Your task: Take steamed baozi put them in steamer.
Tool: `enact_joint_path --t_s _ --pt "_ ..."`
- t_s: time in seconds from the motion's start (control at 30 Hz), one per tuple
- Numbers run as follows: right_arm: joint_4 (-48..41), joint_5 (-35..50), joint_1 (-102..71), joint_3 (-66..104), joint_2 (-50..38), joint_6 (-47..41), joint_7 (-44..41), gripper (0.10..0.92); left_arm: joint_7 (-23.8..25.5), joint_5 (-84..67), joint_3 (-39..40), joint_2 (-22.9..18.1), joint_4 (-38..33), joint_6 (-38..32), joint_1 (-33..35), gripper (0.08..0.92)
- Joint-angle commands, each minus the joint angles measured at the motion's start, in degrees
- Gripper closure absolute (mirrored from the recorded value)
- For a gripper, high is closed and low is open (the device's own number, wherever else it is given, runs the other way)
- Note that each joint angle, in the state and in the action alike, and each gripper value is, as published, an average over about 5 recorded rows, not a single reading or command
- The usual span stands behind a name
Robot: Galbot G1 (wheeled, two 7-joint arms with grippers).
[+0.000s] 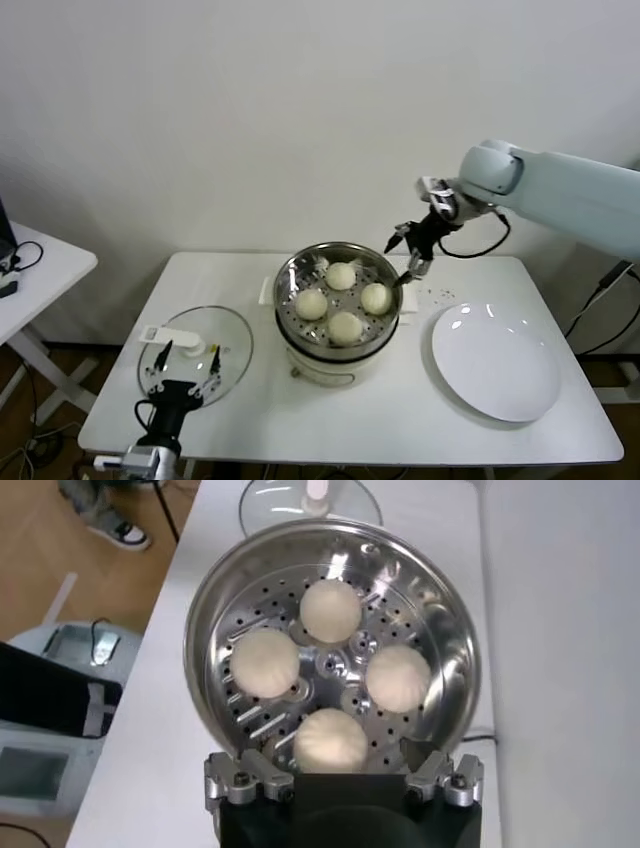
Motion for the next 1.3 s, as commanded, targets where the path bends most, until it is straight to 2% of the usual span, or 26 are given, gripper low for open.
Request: enact_joint_path --t_s 0.03,0.13,0.27,0.37,0.47,0.57,0.63,0.73,0.8,1.0,1.3 --pt "10.8 -4.8 -2.1 6.6 -20.1 1.1 1.8 0.203 -0.1 0.5 0.3 -0.4 -0.2 0.4 -0.3 0.177" --pt "12.8 -5.5 -7.9 12.0 -24.8 1.5 5.0 0.203 -0.2 0.8 0.5 -0.8 -0.2 0.3 -0.3 0.177" --pt "14.9 -9.1 -25.8 29.0 -30.7 2.9 11.4 0.203 -0.1 1.1 0.8 -1.2 -0.4 0.1 -0.2 0.177" --pt "16.7 -10.7 -36.6 37.2 -33.8 5.1 20.3 0.203 -0.2 0.8 1.1 -1.4 -0.2 0.0 -0.2 0.177" --pt "18.6 -9.1 -42.0 39.0 -35.9 8.4 30.9 0.203 -0.3 0.6 1.4 -1.7 -0.3 0.0 -0.2 0.177" --pt "19.7 -7.6 -53.5 49.4 -36.0 10.8 38.5 0.203 -0.8 0.8 2.3 -1.7 -0.5 0.1 -0.3 0.177" --pt "20.1 -8.5 -70.1 68.0 -33.5 10.9 41.2 0.203 -1.3 1.4 3.0 -1.7 -0.7 0.2 -0.3 0.177" --pt "20.5 -12.3 -92.6 96.6 -24.7 9.7 41.8 0.203 -1.5 2.4 3.7 -2.2 -1.0 0.5 -0.6 0.177" --pt "21.1 -14.0 -99.8 106.6 -18.7 9.5 42.3 0.203 -1.7 2.8 3.8 -2.5 -1.0 0.7 -0.8 0.177" --pt "24.1 -16.8 -110.7 118.3 -5.3 13.2 43.6 0.203 -1.9 3.1 3.6 -3.0 -0.7 1.0 -1.5 0.177" --pt "27.0 -17.3 -118.0 124.5 10.8 21.1 48.0 0.203 -2.2 3.0 2.9 -3.1 -0.9 1.2 -1.3 0.177"
